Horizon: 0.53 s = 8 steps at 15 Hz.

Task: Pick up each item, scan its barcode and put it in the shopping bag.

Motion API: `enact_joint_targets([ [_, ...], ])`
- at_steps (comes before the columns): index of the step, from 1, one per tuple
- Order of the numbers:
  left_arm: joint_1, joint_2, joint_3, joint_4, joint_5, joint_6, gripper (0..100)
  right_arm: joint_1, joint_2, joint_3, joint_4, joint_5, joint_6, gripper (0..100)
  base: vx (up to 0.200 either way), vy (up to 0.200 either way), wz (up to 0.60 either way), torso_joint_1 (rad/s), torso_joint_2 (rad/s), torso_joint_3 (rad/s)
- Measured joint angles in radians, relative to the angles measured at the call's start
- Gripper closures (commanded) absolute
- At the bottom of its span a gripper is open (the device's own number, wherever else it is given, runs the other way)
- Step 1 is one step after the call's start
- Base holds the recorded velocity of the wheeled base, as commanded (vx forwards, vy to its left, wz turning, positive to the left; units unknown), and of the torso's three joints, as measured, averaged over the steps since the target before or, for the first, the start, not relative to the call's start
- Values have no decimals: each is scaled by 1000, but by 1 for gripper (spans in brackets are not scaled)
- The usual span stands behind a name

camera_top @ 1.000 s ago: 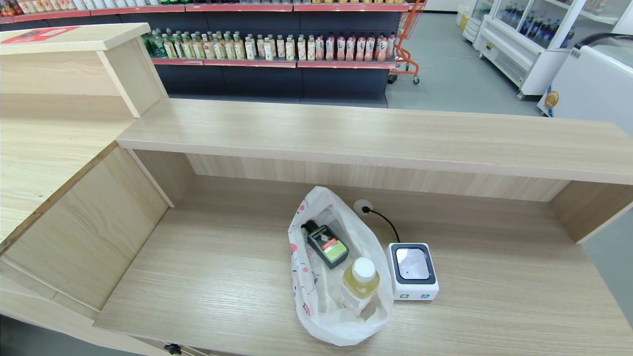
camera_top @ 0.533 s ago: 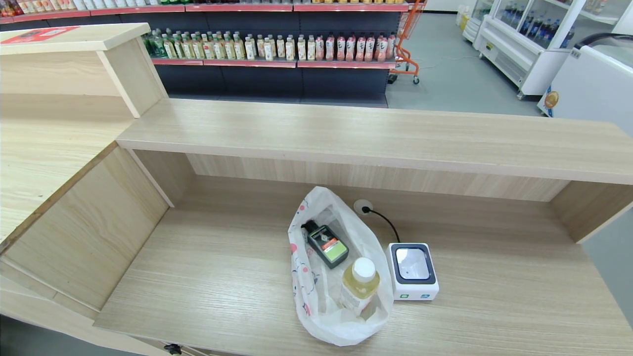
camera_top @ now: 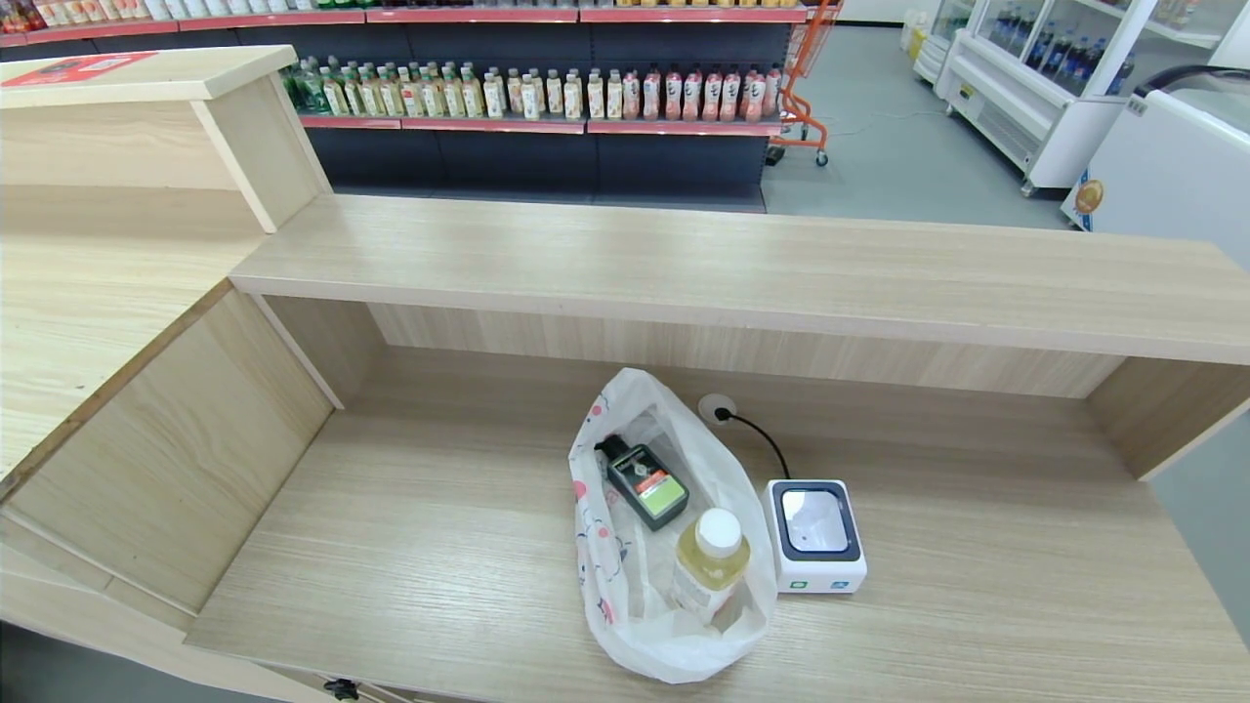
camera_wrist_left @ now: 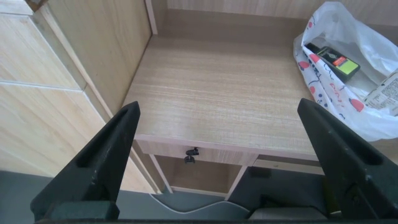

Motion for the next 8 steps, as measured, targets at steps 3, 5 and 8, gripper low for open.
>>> enact_joint_targets([
  [3,1,0,0,0,0,0,0,0,0,0,1,0,-1,0,0,0,0,0,0,0],
  [5,0,0,0,0,0,0,0,0,0,0,1,0,-1,0,0,0,0,0,0,0],
  [8,0,0,0,0,0,1,0,0,0,0,1,0,-2,0,0,-200,0,-1,2,-1],
])
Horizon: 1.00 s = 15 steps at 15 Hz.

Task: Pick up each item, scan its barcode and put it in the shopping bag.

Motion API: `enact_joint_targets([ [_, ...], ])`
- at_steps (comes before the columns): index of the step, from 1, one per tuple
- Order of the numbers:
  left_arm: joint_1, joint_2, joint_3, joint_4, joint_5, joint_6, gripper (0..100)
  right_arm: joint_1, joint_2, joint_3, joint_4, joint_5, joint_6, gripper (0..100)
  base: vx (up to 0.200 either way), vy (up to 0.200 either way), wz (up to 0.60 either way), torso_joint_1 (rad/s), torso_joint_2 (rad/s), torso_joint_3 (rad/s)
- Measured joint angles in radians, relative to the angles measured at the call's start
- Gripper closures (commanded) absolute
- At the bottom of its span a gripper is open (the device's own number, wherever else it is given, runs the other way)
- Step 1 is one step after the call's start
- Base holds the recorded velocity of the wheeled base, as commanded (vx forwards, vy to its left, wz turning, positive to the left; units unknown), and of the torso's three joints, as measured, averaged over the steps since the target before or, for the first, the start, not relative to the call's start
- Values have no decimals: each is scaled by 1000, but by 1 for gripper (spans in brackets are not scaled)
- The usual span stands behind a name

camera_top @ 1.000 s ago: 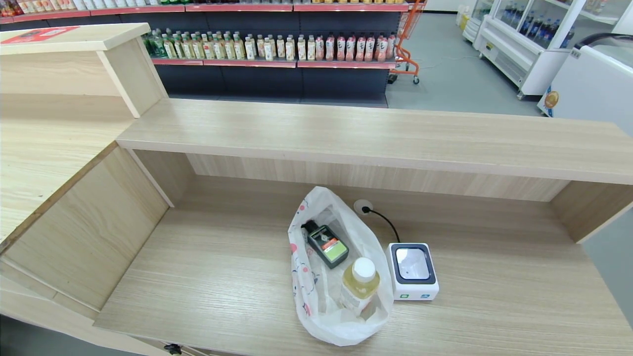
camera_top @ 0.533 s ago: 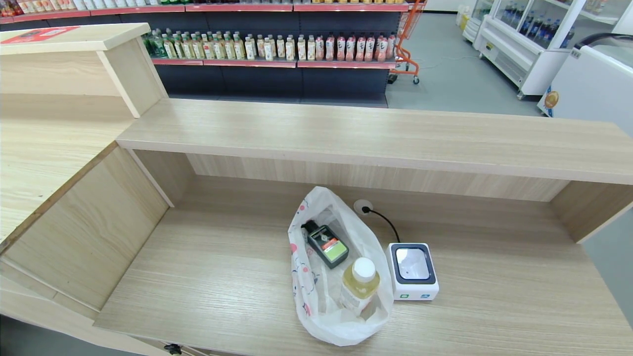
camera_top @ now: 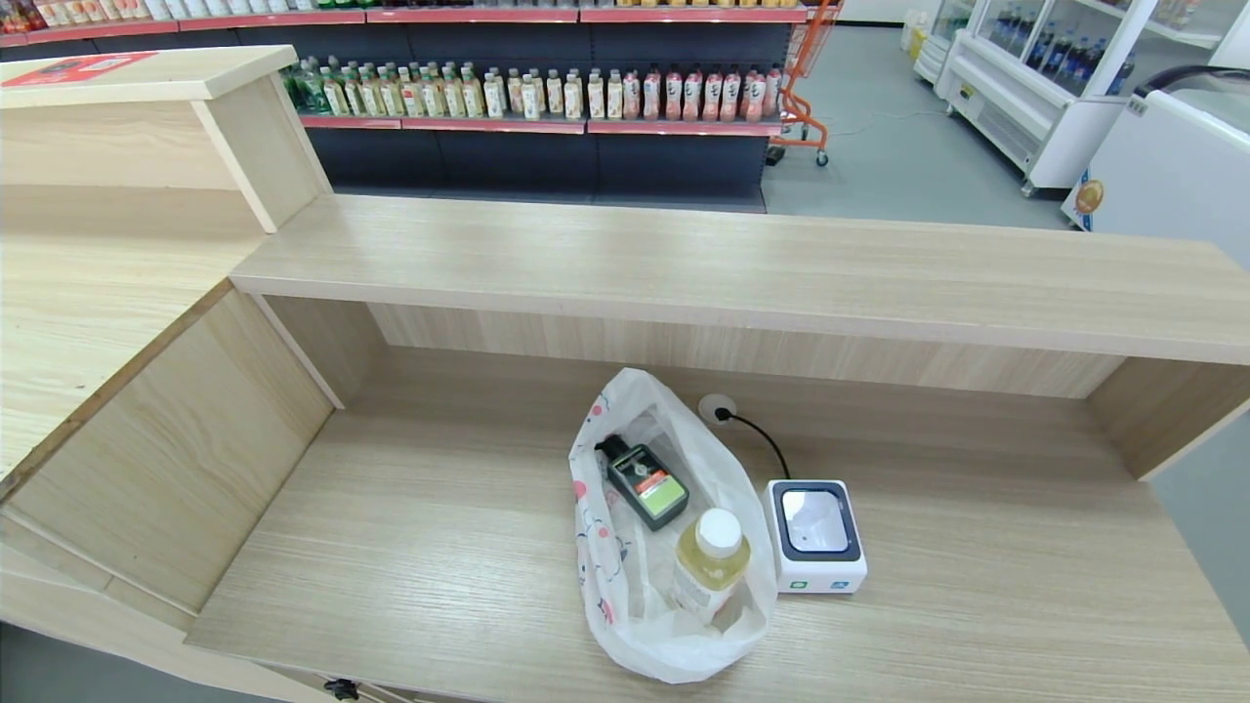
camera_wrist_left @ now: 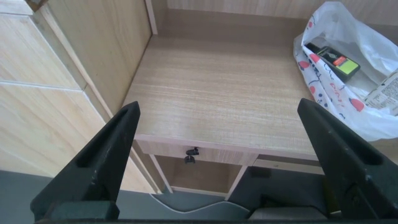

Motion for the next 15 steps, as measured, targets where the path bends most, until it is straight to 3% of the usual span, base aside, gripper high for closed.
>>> enact_joint_targets([
  [15,0,0,0,0,0,0,0,0,1,0,1,0,9,0,0,0,0,0,0,0],
])
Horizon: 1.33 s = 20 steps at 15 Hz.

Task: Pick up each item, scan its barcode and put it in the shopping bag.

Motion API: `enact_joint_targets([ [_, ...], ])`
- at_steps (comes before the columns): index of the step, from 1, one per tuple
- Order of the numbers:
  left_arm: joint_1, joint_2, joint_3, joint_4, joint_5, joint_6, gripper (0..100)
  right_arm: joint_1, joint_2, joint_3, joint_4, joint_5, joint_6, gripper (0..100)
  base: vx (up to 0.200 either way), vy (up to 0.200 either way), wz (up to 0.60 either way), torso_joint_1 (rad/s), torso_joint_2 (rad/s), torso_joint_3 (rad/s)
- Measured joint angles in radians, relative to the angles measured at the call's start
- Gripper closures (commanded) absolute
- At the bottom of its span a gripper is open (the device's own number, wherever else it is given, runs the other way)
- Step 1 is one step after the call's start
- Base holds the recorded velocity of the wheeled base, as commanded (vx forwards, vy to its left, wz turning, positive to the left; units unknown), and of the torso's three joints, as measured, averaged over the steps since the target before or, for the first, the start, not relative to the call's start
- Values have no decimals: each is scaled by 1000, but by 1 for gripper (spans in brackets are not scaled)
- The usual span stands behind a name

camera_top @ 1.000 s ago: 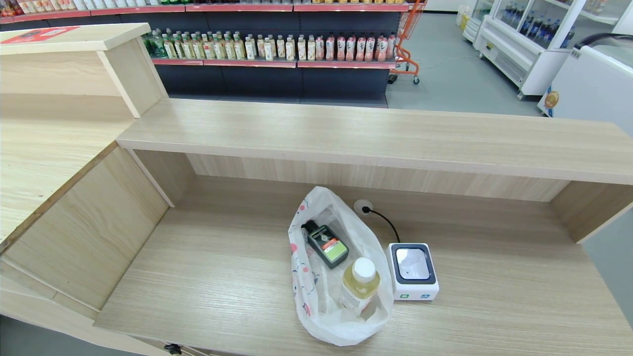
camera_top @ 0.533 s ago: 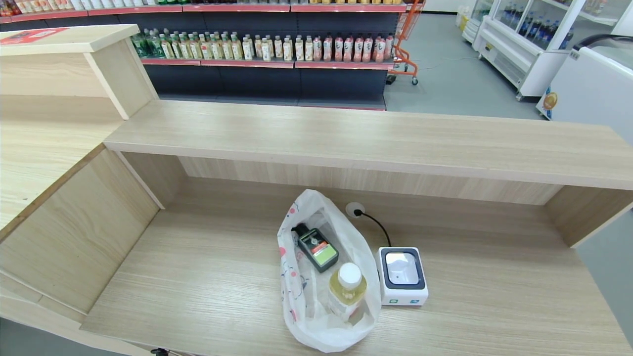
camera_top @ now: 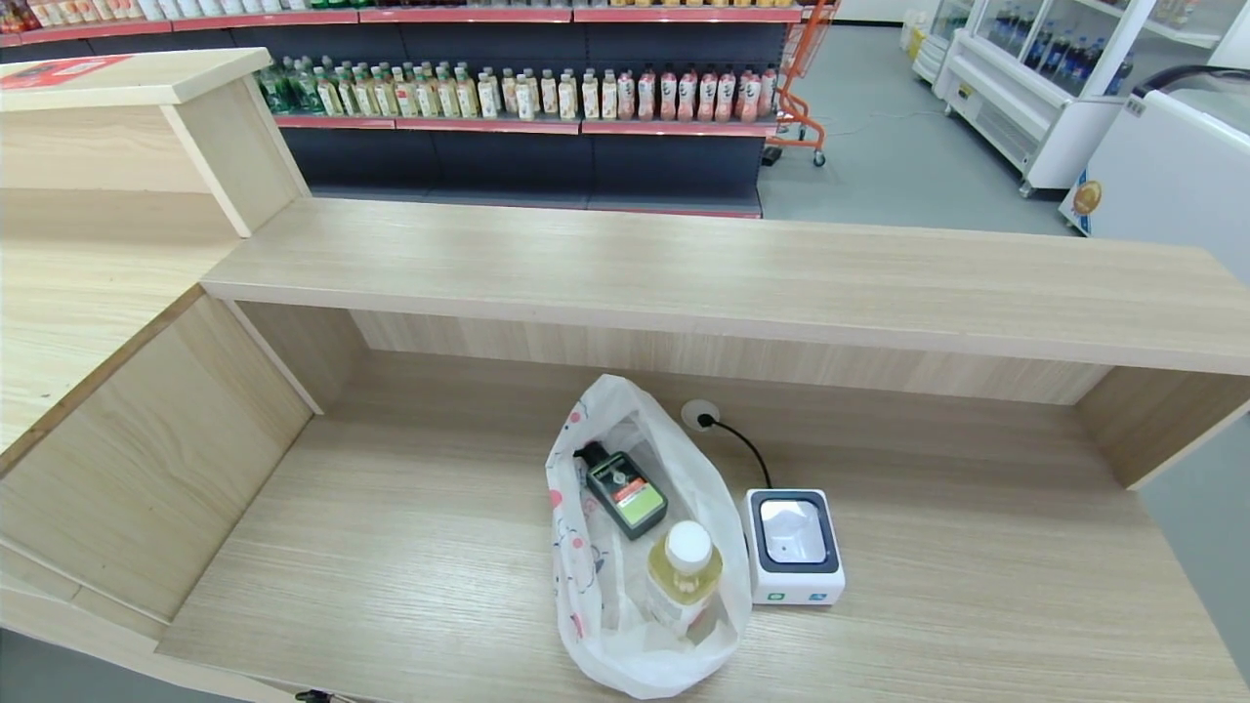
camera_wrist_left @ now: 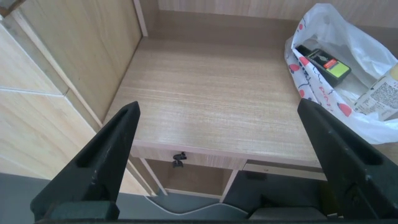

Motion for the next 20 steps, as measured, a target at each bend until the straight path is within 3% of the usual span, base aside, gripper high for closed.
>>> enact_joint_targets([
  [17,0,0,0,0,0,0,0,0,1,0,1,0,8,0,0,0,0,0,0,0],
  [18,0,0,0,0,0,1,0,0,1,0,1,0,17,100,0,0,0,0,0,0],
  [20,0,0,0,0,0,1,0,0,1,0,1,-1,25,100,0,0,0,0,0,0],
])
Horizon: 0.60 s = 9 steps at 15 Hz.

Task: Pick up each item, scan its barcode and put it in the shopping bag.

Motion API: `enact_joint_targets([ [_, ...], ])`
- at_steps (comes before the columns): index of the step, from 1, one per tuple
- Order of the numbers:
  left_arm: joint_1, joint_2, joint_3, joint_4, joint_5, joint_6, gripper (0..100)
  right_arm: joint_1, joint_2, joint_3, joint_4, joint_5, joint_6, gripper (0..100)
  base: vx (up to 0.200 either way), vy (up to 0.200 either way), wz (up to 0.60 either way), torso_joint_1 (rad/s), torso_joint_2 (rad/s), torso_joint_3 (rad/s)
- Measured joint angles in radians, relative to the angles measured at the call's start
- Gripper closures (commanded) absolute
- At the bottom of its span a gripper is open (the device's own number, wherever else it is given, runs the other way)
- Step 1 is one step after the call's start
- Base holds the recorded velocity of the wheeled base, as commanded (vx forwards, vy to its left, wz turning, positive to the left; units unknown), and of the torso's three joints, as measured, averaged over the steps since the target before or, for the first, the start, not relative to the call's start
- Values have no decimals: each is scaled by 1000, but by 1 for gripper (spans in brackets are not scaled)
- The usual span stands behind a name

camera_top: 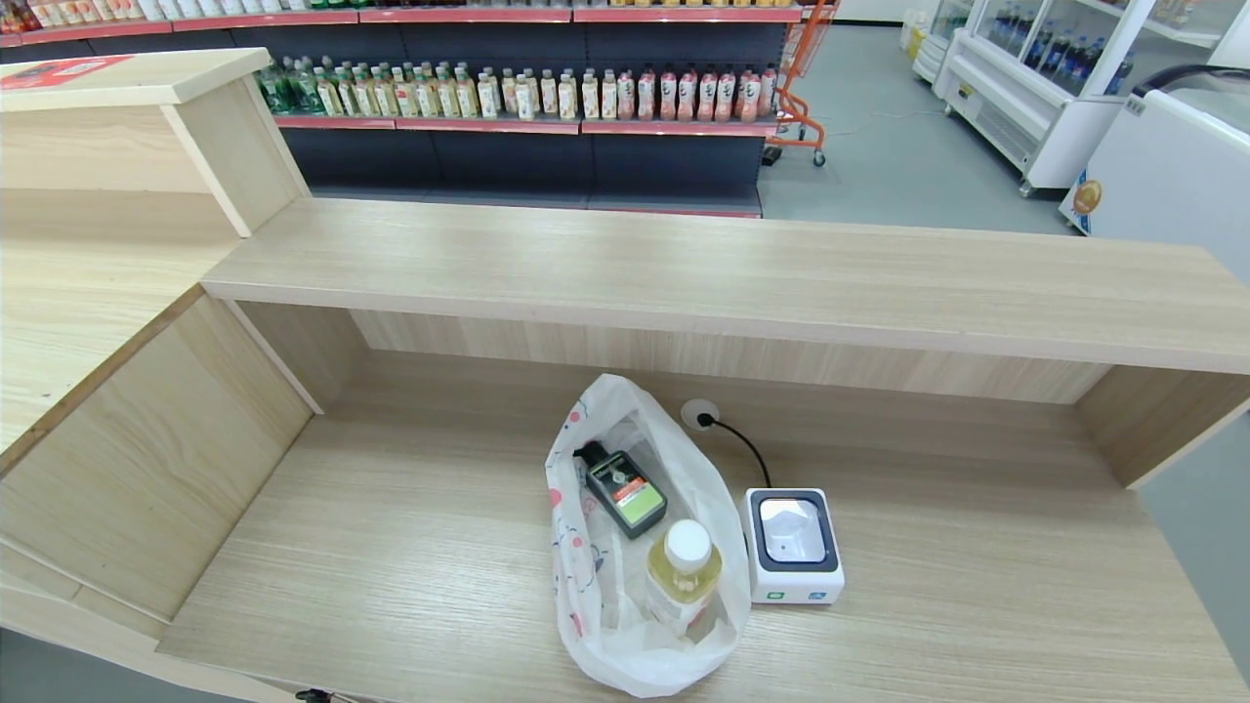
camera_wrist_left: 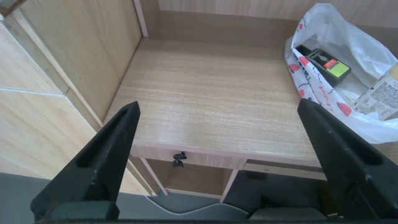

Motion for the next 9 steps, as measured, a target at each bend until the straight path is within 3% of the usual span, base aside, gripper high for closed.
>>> enact_joint_targets([
  [9,0,0,0,0,0,-1,0,0,0,0,1,-3,2,100,0,0,0,0,0,0],
])
